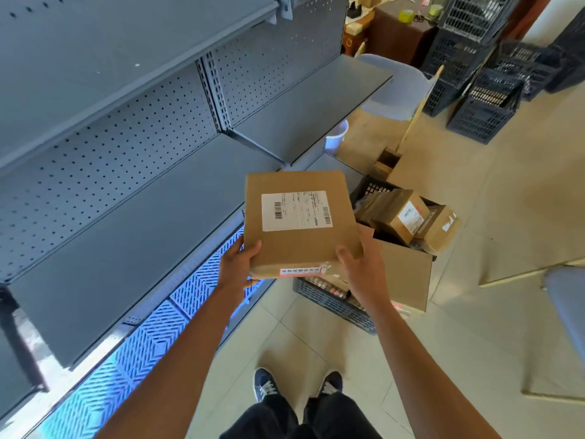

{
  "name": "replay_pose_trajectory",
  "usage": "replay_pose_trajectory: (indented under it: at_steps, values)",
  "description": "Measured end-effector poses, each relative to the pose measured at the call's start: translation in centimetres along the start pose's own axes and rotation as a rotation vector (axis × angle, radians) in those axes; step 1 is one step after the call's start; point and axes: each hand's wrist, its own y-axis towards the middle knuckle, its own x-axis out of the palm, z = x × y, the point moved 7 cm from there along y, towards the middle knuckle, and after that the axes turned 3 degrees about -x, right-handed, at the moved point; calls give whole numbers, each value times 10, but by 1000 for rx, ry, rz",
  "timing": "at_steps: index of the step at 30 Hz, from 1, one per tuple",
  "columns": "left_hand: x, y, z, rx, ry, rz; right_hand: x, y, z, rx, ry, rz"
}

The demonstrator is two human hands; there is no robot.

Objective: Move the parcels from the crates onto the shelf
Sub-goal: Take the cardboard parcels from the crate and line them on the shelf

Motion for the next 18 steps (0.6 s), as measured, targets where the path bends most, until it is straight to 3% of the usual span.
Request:
replay_pose_trajectory:
  at_steps: [4, 10, 18]
  values:
    - [23, -27, -17, 4, -139, 87, 13, -16, -1, -33, 45, 68]
    - [65, -64, -48, -46, -351, 95, 35, -28, -3, 16, 307, 24]
    - [64, -101, -72, 38, -287, 121, 36, -53, 9, 77, 406, 8]
